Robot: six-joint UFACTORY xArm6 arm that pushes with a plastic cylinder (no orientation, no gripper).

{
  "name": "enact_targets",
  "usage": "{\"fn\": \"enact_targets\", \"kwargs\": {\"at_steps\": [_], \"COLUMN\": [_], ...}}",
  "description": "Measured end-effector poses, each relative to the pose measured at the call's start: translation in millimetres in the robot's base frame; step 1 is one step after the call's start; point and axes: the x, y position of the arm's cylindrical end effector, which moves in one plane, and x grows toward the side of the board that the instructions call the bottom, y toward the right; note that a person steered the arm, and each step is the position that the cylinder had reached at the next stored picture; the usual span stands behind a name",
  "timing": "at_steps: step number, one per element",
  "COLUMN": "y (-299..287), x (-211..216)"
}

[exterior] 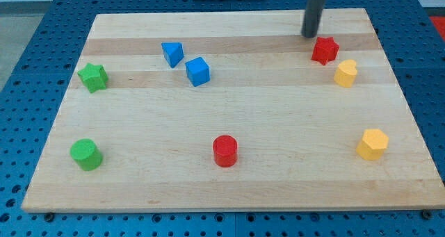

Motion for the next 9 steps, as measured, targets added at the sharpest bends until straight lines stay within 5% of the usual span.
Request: {"fn": "enact_targets", "kwargs": {"at_steps": [3, 5, 9], "y": [72, 46, -16], "x": [39, 79, 72]}}
